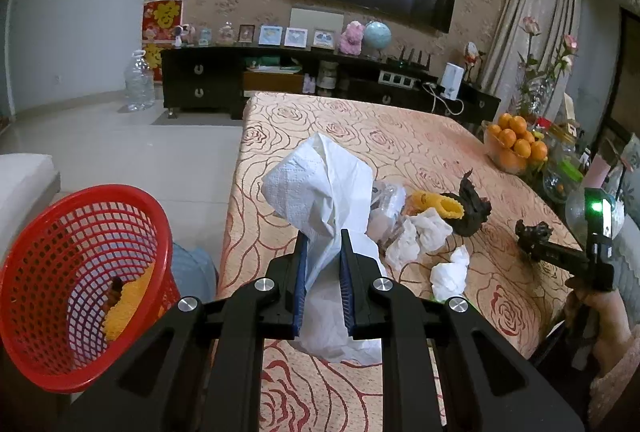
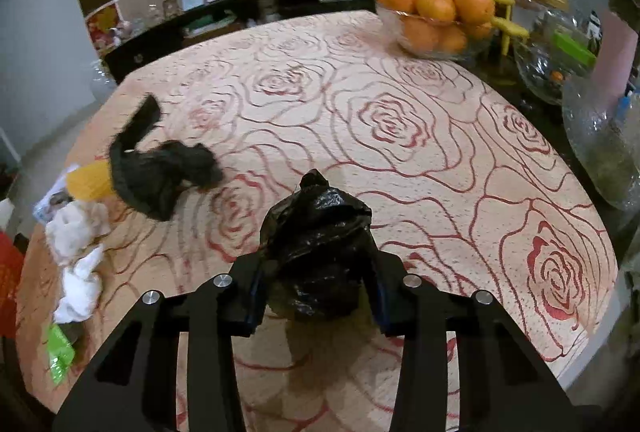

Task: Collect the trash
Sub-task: 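Carry the white tissue over the wastebasket and open the left gripper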

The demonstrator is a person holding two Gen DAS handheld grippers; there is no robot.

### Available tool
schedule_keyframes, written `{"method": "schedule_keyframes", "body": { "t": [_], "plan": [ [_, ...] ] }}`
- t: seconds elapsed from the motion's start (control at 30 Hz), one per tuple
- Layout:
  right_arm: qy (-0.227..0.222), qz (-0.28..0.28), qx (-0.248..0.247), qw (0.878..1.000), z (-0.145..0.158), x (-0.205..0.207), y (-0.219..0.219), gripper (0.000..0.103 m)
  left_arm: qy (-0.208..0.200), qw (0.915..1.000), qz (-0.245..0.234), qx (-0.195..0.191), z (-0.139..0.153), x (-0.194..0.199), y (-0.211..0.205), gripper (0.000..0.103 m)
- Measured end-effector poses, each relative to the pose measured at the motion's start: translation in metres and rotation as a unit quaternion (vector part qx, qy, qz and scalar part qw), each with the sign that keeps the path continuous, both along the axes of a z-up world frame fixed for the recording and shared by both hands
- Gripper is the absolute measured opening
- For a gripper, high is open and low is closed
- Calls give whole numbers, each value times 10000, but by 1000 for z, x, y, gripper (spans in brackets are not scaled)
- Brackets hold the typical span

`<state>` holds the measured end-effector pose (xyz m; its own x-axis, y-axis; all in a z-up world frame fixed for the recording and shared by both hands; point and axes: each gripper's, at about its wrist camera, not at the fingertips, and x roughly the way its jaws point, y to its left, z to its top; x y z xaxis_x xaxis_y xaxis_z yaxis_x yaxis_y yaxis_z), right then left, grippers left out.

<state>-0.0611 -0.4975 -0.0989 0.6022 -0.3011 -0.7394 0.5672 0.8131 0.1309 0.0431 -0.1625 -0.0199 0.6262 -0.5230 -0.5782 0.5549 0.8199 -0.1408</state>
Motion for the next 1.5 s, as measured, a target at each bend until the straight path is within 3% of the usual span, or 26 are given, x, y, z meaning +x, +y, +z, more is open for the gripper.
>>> {"method": "schedule_keyframes", "body": {
  "t": [0.23, 0.8, 1.1, 1.33, 1.5],
  "plan": [
    [-312, 387, -319, 9983, 23, -8, 34, 40, -36, 10000, 57, -10, 2, -2, 6, 14],
    [-826, 826, -284, 9927, 57, -23, 85, 40, -126, 9992, 342, -147, 17, -7, 37, 14],
    [-901, 1006, -320, 9903, 62, -23, 106, 40, -359, 9955, 854, -216, 42, -1, 85, 14],
    [-904, 1198, -363, 9880, 66, -19, 124, 40, -333, 9903, 1348, -79, 46, 16, 125, 14],
    [-884, 1270, -377, 9872, 65, -16, 131, 40, -79, 9860, 1668, 35, 37, 36, 149, 14]
  ]
}}
